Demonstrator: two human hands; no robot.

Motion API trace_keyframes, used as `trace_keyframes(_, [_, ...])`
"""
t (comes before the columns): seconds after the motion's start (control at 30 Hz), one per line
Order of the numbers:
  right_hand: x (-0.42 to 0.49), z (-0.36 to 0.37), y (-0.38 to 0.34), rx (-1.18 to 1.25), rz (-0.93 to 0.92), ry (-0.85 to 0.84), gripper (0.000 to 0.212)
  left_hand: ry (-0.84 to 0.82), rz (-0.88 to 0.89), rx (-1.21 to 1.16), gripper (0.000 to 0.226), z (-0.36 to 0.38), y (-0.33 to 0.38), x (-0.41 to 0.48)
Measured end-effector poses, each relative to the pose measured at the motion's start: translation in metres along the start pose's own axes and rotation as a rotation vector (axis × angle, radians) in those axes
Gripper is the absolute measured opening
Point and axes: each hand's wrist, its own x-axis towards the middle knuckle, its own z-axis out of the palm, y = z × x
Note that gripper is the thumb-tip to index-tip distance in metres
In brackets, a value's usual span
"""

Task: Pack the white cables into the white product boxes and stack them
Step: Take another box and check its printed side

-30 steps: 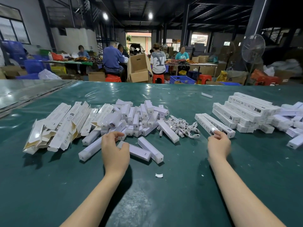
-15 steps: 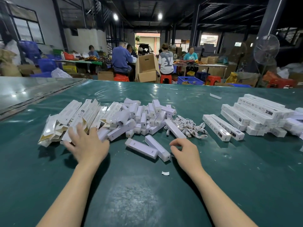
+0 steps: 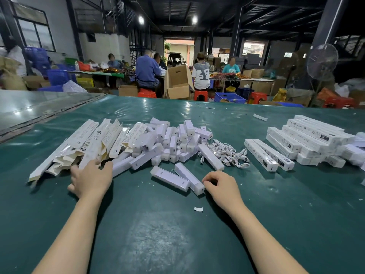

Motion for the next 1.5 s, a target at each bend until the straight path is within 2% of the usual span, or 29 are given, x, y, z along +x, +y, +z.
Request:
trace_keyframes(0.07, [0.000, 0.000, -0.001, -0.006, -0.001, 0.002, 0.020, 0.011, 0.052, -0.045, 0.041, 0.000, 0.002, -0.002])
trace_keyframes(0.17, [-0.002, -0.001, -0.002, 0.049, -0.008, 0.045, 0.024, 0.132, 0.198, -0.155, 0.034, 0.001, 0.008, -0.011])
trace_keyframes(0.27, [-0.002, -0.001, -0.003, 0.135, -0.009, 0.146, 0.022, 0.270, 0.355, -0.339, 0.029, -0.002, 0.018, -0.023])
trace_keyframes(0.33, [-0.003, -0.001, -0.004, 0.183, -0.029, 0.240, 0.021, 0.305, 0.454, -0.509, 0.018, -0.003, 0.030, -0.035])
trace_keyframes(0.4, [-0.005, -0.002, -0.008, 0.260, -0.058, 0.304, 0.023, 0.181, 0.422, -0.736, 0.010, -0.001, 0.044, -0.052])
trace_keyframes(0.5, [-0.006, -0.005, -0.017, 0.514, -0.051, 0.238, 0.018, -0.233, 0.252, -0.977, 0.027, 0.011, 0.061, -0.087])
trace_keyframes(0.57, [-0.006, -0.008, -0.024, 0.865, 0.005, 0.097, 0.011, -0.498, 0.269, -0.940, 0.032, 0.019, 0.067, -0.108])
trace_keyframes(0.6, [-0.005, -0.009, -0.025, 1.074, 0.062, 0.038, 0.017, -0.612, 0.285, -0.924, 0.033, 0.022, 0.068, -0.116])
trace_keyframes(0.67, [-0.003, -0.014, -0.025, 1.344, 0.159, -0.014, 0.020, -0.752, 0.311, -0.900, 0.032, 0.024, 0.069, -0.127])
trace_keyframes(0.73, [-0.003, -0.019, -0.023, 1.406, 0.216, -0.004, 0.014, -0.745, 0.366, -0.815, 0.026, 0.027, 0.066, -0.129])
trace_keyframes(0.8, [-0.002, -0.020, -0.022, 1.447, 0.297, 0.043, 0.017, -0.695, 0.476, -0.651, 0.026, 0.027, 0.063, -0.129])
trace_keyframes(0.9, [0.000, -0.019, -0.022, 1.445, 0.423, 0.148, 0.019, -0.744, 0.525, -0.595, 0.025, 0.025, 0.063, -0.128])
trace_keyframes(1.03, [0.003, -0.020, -0.019, 1.475, 0.473, 0.242, 0.028, -0.837, 0.500, -0.690, 0.026, 0.024, 0.065, -0.131])
trace_keyframes(1.13, [0.003, -0.020, -0.020, 1.510, 0.475, 0.282, 0.034, -0.844, 0.481, -0.734, 0.023, 0.025, 0.066, -0.136])
trace_keyframes(1.2, [0.002, -0.019, -0.022, 1.517, 0.470, 0.287, 0.030, -0.834, 0.423, -0.798, 0.021, 0.027, 0.068, -0.139])
trace_keyframes(1.4, [-0.002, -0.009, -0.034, 1.545, 0.399, 0.167, 0.029, -0.787, 0.176, -1.092, 0.022, 0.031, 0.072, -0.145])
trace_keyframes(1.5, [-0.005, -0.006, -0.038, 1.615, 0.370, 0.106, 0.024, -0.779, 0.116, -1.229, 0.025, 0.029, 0.074, -0.139])
